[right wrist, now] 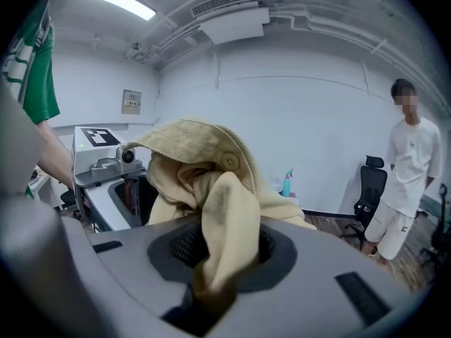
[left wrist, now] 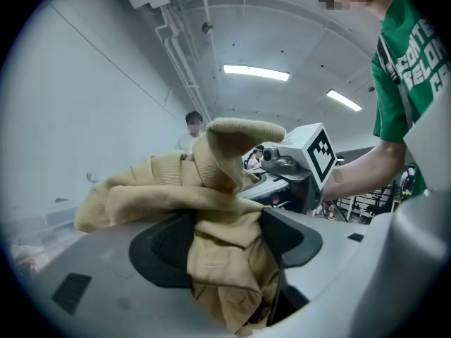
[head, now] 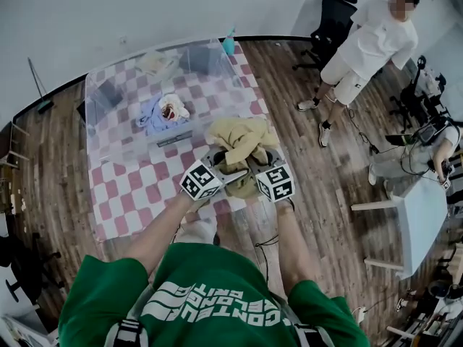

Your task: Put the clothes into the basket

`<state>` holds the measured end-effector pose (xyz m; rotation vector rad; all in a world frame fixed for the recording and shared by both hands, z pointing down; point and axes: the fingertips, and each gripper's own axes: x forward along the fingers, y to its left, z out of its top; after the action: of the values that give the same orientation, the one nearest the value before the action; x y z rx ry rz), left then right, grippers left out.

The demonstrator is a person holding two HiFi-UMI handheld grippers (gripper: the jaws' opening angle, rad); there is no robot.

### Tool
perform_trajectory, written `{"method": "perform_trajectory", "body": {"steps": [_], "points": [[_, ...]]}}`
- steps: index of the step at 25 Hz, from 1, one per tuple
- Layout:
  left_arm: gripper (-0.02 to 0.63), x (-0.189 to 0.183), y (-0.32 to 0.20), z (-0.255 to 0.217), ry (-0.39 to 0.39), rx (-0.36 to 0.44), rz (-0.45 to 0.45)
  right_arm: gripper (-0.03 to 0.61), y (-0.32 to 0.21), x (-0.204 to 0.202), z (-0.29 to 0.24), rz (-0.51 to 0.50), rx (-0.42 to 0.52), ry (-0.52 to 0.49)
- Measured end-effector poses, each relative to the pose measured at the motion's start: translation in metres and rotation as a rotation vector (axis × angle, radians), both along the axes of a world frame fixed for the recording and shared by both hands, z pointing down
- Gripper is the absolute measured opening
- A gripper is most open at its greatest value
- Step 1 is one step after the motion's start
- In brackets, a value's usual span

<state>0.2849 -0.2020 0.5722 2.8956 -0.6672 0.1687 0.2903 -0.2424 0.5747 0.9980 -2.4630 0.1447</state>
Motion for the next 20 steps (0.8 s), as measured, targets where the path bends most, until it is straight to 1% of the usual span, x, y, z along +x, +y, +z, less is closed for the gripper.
{"method": "perform_trajectory", "body": {"steps": [10, 15, 20], "points": [[0.296, 0.003, 0.022, -0.071, -0.017, 0.137, 0.03, 0.097, 0.023, 0.004, -0.076, 0.032, 0.135, -0.023], [0.296, 0.0, 0.024, -0.11, -0.023, 0.191, 0.041, 0.097, 0.025, 0.001, -0.118, 0.039, 0.212, -0.002], [0.296, -0.001, 0.032, -0.147, -0.032, 0.244, 0.044, 0.097, 0.033, 0.001, -0.157, 0.046, 0.265, -0.023]]}}
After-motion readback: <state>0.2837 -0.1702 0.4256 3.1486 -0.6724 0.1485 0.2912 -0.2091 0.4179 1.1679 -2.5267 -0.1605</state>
